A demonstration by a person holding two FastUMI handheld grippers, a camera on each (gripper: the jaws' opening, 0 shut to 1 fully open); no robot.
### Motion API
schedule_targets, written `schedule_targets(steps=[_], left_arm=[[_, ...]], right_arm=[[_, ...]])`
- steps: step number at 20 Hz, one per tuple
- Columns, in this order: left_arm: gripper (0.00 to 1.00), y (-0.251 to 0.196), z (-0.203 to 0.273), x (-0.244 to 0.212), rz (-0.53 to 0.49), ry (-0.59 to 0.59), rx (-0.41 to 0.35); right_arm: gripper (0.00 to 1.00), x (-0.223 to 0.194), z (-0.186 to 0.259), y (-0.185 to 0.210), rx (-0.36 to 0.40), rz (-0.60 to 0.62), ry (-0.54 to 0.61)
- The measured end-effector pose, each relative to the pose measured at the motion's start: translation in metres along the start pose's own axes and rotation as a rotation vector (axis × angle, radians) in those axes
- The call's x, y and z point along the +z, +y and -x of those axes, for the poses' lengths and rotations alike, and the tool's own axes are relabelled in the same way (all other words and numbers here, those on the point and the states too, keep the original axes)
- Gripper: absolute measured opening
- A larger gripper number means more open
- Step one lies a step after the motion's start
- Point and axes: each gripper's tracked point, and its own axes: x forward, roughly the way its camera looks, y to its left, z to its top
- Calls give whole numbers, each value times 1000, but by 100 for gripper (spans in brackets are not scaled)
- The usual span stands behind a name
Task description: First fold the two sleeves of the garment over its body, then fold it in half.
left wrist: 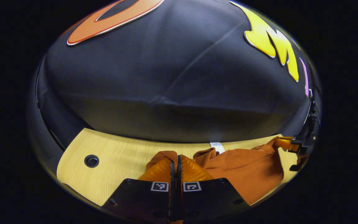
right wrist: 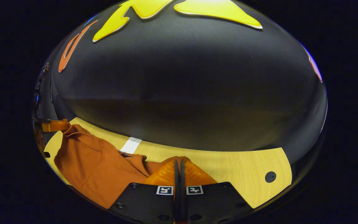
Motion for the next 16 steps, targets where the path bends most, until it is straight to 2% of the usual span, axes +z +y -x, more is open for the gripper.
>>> schedule_targets(steps=[2, 5, 6, 7, 10, 11, 14, 16], left_arm=[[3, 2, -13, -5, -54, 3, 28], [6, 1, -17, -7, -65, 4, 42], [10, -3, -18, -4, -43, -12, 30], [16, -2, -14, -1, -29, -21, 30], [88, 13, 5, 12, -24, -49, 105], [100, 13, 15, 21, -10, -70, 119], [100, 7, 66, 60, 6, -163, 131], [100, -7, 106, 86, -24, -241, 116]], right_arm=[[0, -8, -11, -10, -47, -1, 0], [2, -16, -14, -14, -79, -11, 7], [7, -17, -15, -14, -82, -16, 6], [15, -15, -14, -19, -98, -16, 7], [58, -9, 7, -24, -111, -56, 32], [61, -5, 14, -26, -116, -66, 32], [82, 28, 59, -37, -137, -88, -44], [83, 55, 95, -34, -131, -100, -107]])
